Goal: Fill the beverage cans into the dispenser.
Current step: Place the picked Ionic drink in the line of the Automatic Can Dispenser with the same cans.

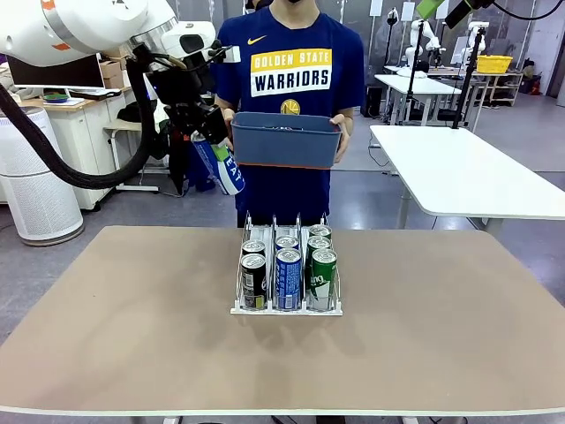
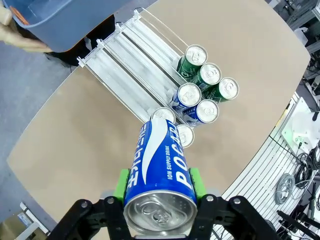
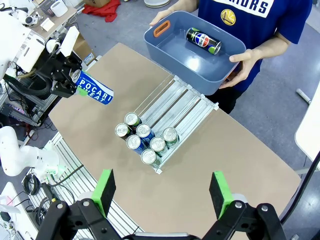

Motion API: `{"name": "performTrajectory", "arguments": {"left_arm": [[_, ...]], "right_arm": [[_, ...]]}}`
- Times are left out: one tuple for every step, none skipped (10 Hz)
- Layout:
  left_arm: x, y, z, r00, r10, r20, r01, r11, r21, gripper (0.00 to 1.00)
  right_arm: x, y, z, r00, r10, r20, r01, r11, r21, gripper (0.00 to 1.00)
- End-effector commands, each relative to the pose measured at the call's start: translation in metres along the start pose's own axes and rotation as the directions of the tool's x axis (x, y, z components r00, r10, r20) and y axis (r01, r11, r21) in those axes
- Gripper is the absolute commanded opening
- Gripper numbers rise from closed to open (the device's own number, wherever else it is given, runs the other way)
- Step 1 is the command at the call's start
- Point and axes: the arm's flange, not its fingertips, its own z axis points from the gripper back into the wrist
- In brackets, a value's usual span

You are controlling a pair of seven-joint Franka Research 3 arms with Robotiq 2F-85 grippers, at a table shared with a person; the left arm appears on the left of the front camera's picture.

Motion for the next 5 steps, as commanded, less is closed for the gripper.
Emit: {"name": "performTrajectory", "arguments": {"left_arm": [[0.010,-0.032,-0.010,0.996,0.091,-0.006,-0.090,0.993,0.073,0.57],[0.010,-0.055,-0.015,0.995,0.101,0.010,-0.101,0.990,0.094,0.57],[0.010,-0.080,-0.021,0.989,0.143,0.028,-0.145,0.984,0.103,0.57],[0.004,-0.103,-0.026,0.979,0.201,0.039,-0.204,0.972,0.113,0.57],[-0.003,-0.122,-0.032,0.975,0.219,0.045,-0.223,0.967,0.120,0.57]], "right_arm": [[0.000,0.000,0.000,1.000,-0.001,0.000,0.001,1.000,0.000,1.00],[0.000,0.000,0.000,1.000,-0.001,0.000,0.001,1.000,0.000,1.00],[0.000,0.000,0.000,1.000,-0.001,0.000,0.001,1.000,0.000,1.00],[0.000,0.000,0.000,1.000,-0.001,0.000,0.001,1.000,0.000,1.00],[0.000,0.000,0.000,1.000,-0.001,0.000,0.001,1.000,0.000,1.00]]}}
